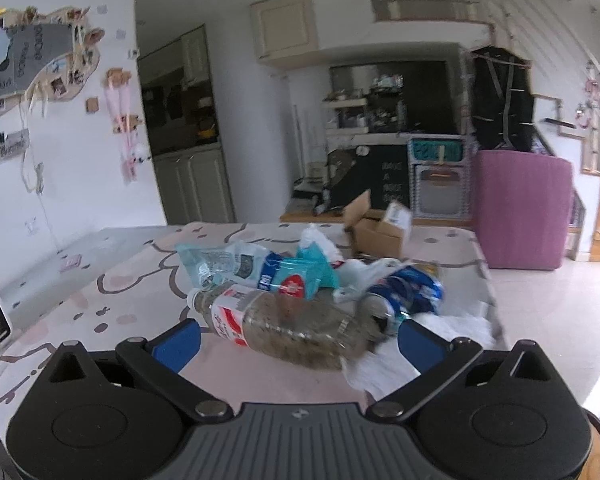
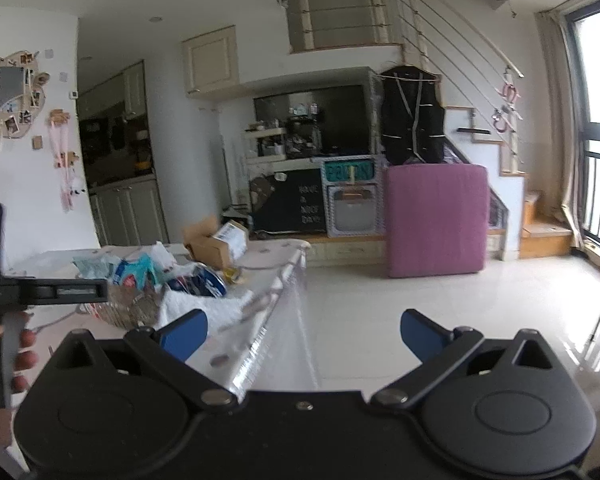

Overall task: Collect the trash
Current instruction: 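Move both tools toward the trash pile on the table, then close the left gripper on the clear bottle while the right gripper grasps the white tissue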

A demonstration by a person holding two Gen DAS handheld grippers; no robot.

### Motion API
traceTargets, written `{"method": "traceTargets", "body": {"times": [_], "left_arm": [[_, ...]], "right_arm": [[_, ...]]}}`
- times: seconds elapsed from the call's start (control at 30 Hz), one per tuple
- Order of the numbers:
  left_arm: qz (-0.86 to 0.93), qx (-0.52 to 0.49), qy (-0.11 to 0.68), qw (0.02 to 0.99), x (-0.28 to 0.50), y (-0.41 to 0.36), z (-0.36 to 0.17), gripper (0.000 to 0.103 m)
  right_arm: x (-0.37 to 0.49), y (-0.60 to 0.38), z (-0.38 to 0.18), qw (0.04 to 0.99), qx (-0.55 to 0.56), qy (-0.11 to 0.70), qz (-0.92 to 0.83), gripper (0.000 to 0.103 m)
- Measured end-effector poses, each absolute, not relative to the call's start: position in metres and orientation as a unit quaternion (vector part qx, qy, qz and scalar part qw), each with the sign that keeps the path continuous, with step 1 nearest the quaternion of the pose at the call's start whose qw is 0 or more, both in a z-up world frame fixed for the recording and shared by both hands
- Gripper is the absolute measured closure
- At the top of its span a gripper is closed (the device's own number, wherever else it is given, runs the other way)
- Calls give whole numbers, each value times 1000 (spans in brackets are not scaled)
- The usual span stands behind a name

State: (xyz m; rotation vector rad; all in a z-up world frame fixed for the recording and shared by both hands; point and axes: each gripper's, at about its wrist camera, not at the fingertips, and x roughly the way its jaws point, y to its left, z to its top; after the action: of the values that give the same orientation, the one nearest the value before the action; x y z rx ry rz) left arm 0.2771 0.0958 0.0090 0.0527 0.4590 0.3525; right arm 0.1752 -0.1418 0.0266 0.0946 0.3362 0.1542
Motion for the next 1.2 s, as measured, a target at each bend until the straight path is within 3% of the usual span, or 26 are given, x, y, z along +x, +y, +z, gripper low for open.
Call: {"method": "traceTargets", "body": {"times": [0.63, 0.93, 1.2], "left_arm": [[222, -142, 320, 910, 398, 169, -31, 0], [198, -174, 344, 901, 395, 177, -43, 0], [160, -150, 353, 909, 377, 195, -40, 0]], "right_arm": [[254, -63, -29, 963, 5, 209, 171, 0], [291, -30, -39, 954, -31, 201, 219, 0], [316, 24, -59, 928, -137, 224, 263, 0]]}}
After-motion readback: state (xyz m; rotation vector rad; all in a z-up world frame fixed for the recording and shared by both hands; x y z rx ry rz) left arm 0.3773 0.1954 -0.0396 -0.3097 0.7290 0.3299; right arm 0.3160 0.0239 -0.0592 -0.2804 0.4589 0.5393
